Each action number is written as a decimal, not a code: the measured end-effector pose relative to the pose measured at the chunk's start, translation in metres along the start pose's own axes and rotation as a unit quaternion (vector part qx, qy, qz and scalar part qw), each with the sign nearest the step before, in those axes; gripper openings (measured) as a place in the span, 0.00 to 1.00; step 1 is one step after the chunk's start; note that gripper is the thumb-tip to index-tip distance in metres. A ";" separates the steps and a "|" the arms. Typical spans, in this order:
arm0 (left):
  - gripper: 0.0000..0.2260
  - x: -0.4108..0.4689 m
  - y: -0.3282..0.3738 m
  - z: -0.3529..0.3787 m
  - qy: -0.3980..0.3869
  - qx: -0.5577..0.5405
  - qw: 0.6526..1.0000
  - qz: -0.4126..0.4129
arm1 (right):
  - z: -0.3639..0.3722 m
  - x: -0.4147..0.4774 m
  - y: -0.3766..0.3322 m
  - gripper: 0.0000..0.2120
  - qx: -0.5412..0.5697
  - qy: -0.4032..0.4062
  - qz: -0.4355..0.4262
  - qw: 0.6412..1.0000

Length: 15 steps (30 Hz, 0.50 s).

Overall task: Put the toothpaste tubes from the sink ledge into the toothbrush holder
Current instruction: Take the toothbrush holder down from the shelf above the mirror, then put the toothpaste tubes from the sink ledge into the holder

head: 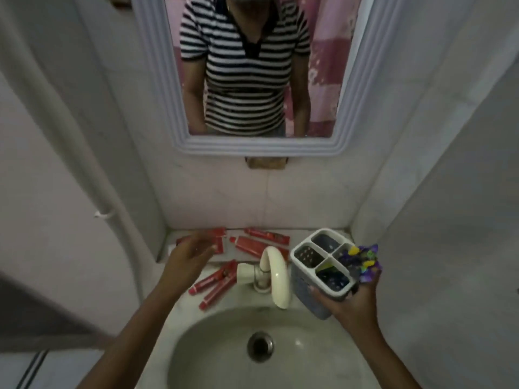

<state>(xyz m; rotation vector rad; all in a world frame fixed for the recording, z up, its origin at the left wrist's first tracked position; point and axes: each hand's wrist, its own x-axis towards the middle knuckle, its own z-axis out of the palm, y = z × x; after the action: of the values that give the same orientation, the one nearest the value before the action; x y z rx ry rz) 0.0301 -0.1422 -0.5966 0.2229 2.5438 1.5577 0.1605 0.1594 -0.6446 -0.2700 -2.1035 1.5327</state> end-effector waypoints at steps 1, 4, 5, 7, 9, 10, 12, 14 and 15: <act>0.11 0.001 -0.019 0.004 0.004 0.055 0.998 -0.012 | 0.004 -0.007 0.013 0.42 -0.003 -0.004 0.022 1.000; 0.14 0.010 -0.059 0.019 0.038 0.229 0.973 0.010 | 0.011 -0.022 0.044 0.49 -0.014 -0.030 0.101 0.994; 0.14 0.016 -0.067 0.022 0.044 0.288 0.956 0.034 | 0.014 -0.024 0.048 0.51 -0.021 -0.034 0.109 0.993; 0.15 0.037 -0.079 0.024 0.032 0.417 0.905 0.076 | 0.018 -0.023 0.055 0.52 -0.019 -0.041 0.134 0.990; 0.16 0.060 -0.081 0.021 0.001 0.527 0.845 0.093 | 0.019 -0.019 0.060 0.48 -0.020 -0.049 0.154 0.987; 0.16 0.071 -0.083 0.020 -0.013 0.567 0.818 0.096 | 0.018 -0.019 0.064 0.48 -0.024 -0.056 0.159 0.985; 0.16 0.088 -0.083 0.018 -0.058 0.602 0.792 0.086 | 0.017 -0.018 0.068 0.50 -0.007 -0.059 0.164 0.985; 0.19 0.101 -0.081 0.019 -0.110 0.607 0.783 0.077 | 0.018 -0.020 0.073 0.50 0.014 -0.067 0.139 0.988; 0.21 0.105 -0.079 0.020 -0.131 0.610 0.778 0.072 | 0.019 -0.022 0.073 0.49 0.008 -0.058 0.140 0.988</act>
<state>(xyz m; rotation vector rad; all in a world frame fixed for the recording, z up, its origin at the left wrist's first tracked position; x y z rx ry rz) -0.0724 -0.1386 -0.6811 0.6924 2.8641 -0.3488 0.1590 0.1593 -0.7232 -0.4990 -2.2155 1.7618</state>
